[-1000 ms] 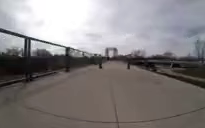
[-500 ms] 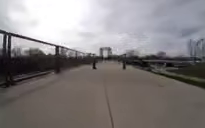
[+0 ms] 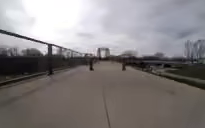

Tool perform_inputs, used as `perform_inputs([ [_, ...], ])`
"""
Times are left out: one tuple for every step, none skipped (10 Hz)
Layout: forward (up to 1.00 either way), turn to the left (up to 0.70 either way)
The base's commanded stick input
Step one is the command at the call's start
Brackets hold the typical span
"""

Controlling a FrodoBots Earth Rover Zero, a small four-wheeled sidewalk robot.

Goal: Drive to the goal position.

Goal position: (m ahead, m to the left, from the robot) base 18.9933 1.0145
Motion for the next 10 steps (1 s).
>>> perform_inputs([
  [1.0,0.0],
  [1.0,0.0],
  [1.0,0.0],
  [1.0,0.0],
  [1.0,0.0],
  [1.0,0.0],
  [1.0,0.0],
  [1.0,0.0],
  [1.0,0.0],
  [1.0,0.0],
])
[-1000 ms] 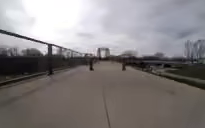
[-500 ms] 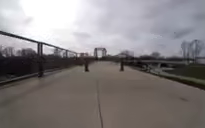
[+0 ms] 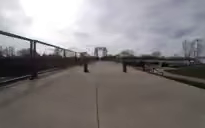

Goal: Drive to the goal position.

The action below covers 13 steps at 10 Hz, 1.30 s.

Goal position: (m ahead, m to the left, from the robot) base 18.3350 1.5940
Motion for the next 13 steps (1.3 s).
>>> perform_inputs([
  [1.0,0.0],
  [1.0,0.0],
  [1.0,0.0],
  [1.0,0.0],
  [1.0,0.0],
  [1.0,-0.1],
  [1.0,-0.27],
  [1.0,-0.22],
  [1.0,-0.07],
  [1.0,0.0],
  [1.0,0.0],
  [1.0,0.0],
  [1.0,0.0],
])
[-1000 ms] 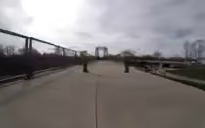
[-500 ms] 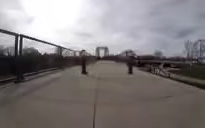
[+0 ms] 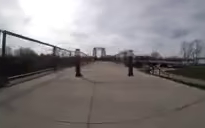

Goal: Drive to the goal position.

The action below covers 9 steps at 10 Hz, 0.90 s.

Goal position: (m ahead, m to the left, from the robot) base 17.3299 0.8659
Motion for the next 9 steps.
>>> perform_inputs([
  [1.0,0.0],
  [1.0,0.0],
  [1.0,0.0],
  [1.0,0.0],
  [1.0,0.0],
  [1.0,0.0],
  [1.0,0.0],
  [1.0,0.0],
  [1.0,0.0],
])
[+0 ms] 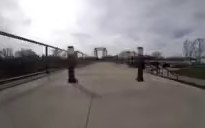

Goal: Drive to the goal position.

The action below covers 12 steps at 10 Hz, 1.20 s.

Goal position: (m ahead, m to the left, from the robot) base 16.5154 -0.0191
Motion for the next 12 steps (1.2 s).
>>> perform_inputs([
  [1.0,0.0],
  [1.0,0.0],
  [1.0,0.0],
  [1.0,0.0],
  [1.0,0.0],
  [1.0,0.0],
  [1.0,0.0],
  [1.0,0.0],
  [1.0,0.0],
  [1.0,0.0],
  [1.0,0.0],
  [1.0,0.0],
])
